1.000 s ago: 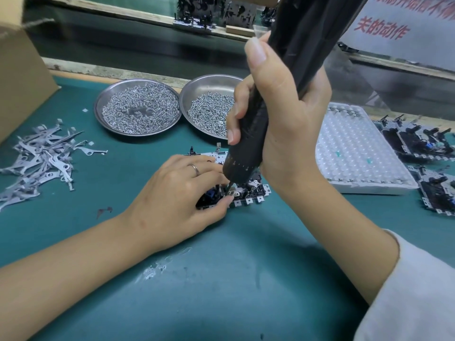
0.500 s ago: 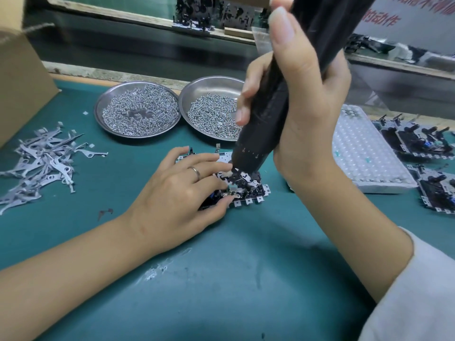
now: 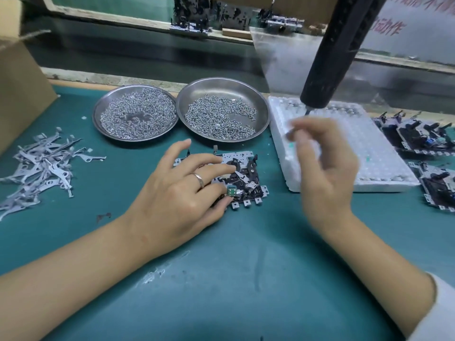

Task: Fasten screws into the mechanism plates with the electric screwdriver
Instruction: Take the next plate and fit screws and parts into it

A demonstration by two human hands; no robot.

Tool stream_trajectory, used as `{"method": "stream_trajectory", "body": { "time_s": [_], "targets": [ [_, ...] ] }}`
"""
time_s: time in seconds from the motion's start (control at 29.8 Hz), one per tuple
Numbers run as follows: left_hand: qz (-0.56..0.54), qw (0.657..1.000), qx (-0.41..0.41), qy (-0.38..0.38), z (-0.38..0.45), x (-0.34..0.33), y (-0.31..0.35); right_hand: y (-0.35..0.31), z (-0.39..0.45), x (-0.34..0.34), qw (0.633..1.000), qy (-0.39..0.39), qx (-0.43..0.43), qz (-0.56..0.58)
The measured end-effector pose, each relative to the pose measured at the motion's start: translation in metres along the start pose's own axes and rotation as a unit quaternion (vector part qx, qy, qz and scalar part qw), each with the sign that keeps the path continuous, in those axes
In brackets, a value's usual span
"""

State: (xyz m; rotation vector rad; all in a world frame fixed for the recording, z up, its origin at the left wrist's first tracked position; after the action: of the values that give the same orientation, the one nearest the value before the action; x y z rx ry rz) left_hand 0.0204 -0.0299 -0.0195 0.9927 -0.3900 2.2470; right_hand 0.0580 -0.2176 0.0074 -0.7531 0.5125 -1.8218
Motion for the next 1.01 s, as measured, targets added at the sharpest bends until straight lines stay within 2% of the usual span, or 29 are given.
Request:
{"method": "stream_trajectory", "body": {
  "time_s": [0.1, 0.2, 0.4, 0.54, 0.64, 0.77, 0.84, 0.94, 1.01],
  "targets": [
    [-0.012, 1.0, 0.02, 0.0, 0.0, -0.002, 0.0, -0.001, -0.012, -0.015, 0.966, -0.219, 0.101, -0.098],
    [-0.038, 0.998, 0.057, -0.008, -0.001, -0.002, -0.001, 0.002, -0.014, -0.019, 0.937, -0.305, 0.121, -0.118],
    [-0.08, 0.995, 0.056, 0.014, 0.0, 0.005, 0.006, 0.0, -0.012, -0.009, 0.946, -0.308, 0.101, -0.016],
    [-0.105, 0.994, 0.024, -0.029, -0.003, 0.007, 0.008, 0.002, -0.013, -0.007, 0.933, -0.349, 0.087, 0.023],
    [-0.106, 0.991, 0.012, -0.076, -0.005, 0.005, 0.009, 0.005, -0.013, -0.006, 0.939, -0.334, 0.085, 0.009],
    [-0.112, 0.99, 0.032, -0.083, -0.004, 0.007, 0.008, 0.01, -0.015, -0.008, 0.942, -0.314, 0.098, -0.056],
    [-0.109, 0.991, 0.055, -0.06, -0.002, 0.009, 0.007, 0.011, -0.015, -0.009, 0.942, -0.311, 0.098, -0.082],
    [-0.093, 0.985, 0.148, -0.015, 0.002, 0.013, 0.003, 0.013, -0.016, -0.011, 0.938, -0.312, 0.099, -0.115],
    [-0.091, 0.973, 0.211, -0.029, 0.003, 0.012, 0.0, 0.014, -0.019, -0.013, 0.934, -0.319, 0.101, -0.128]
  ]
}}
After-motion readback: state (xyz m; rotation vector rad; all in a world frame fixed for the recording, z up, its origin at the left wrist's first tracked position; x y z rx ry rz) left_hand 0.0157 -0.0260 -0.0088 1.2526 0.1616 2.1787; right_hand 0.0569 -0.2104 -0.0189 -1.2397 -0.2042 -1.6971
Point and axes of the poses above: each hand's wrist, its own z-axis towards the middle knuckle, its own x-axis out of the back of the hand, y = z × x, the point moved 2 cm from there along z, towards the middle knuckle, and after that the axes turned 2 degrees about -z, right-handed, at the moved point
